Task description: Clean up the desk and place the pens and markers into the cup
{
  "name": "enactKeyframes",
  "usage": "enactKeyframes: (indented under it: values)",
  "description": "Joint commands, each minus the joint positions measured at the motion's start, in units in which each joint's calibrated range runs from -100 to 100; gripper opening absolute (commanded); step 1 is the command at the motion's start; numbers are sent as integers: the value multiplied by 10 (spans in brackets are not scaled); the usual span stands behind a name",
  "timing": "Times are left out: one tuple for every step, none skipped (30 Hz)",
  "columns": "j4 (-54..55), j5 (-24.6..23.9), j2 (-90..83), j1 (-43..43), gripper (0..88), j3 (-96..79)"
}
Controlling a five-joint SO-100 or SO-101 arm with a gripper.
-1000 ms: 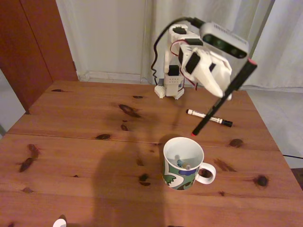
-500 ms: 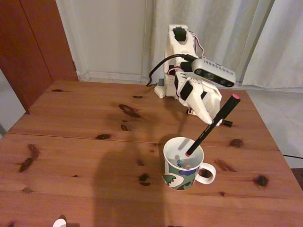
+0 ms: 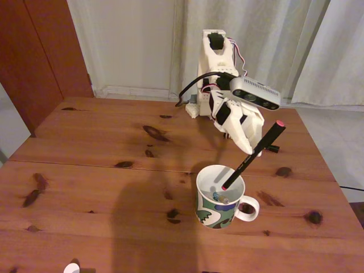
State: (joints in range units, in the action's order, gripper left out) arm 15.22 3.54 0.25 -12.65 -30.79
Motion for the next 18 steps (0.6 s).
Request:
enactKeyframes:
  values:
    - [9,3,-10,13,8,-4]
    - [9,3,-10,14,8,-10]
    - [9,3,-10,14,8,-15]
    - [9,3,-10,14,8,-19]
    - [9,3,-10,14,8,-23]
    - [9,3,-10,15,8,-28]
    - [9,3,-10,18,8,-36]
    - [9,3,-10,21,8,-43]
    - [9,3,-10,22,8,-50]
    - [9,3,-10,22,8,-56]
    - [9,3,-10,22,8,-63]
    - [10,3,-10,22,8,-67]
    - [13,3,-10,22,8,-72]
    - [14,3,-10,22,8,-74]
    - [15,0,-10,23,8,-76]
    - [15,0,-10,27,9,-75]
    - [16,-1,-10,30,11,-75]
    - [16,-1,-10,30,12,-73]
